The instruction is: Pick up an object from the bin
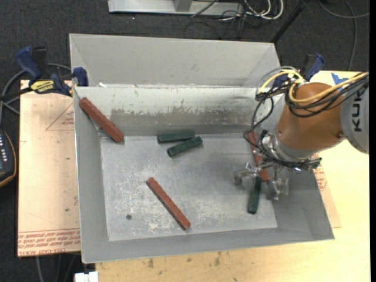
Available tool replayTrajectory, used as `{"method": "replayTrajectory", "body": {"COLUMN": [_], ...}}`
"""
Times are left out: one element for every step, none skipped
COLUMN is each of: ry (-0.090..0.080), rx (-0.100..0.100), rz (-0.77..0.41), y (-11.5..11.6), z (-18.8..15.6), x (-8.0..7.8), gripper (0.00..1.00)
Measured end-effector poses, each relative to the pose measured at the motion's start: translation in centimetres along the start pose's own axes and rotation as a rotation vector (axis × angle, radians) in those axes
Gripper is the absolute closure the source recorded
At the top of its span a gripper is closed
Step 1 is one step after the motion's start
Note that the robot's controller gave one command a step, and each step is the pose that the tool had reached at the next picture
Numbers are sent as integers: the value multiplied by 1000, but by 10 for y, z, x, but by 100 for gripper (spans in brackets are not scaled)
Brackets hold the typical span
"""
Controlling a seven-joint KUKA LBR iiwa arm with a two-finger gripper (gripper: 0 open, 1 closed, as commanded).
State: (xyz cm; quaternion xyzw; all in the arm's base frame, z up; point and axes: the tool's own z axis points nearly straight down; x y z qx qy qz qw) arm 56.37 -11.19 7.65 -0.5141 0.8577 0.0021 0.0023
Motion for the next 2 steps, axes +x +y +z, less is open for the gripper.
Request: {"method": "replayTrajectory", "body": {"ry": [2, 0], "rx": [1, 11], "rz": [2, 10], "y": [-1, -9], "z": [0, -139], "x": [3, -25], "gripper": [100, 100]}}
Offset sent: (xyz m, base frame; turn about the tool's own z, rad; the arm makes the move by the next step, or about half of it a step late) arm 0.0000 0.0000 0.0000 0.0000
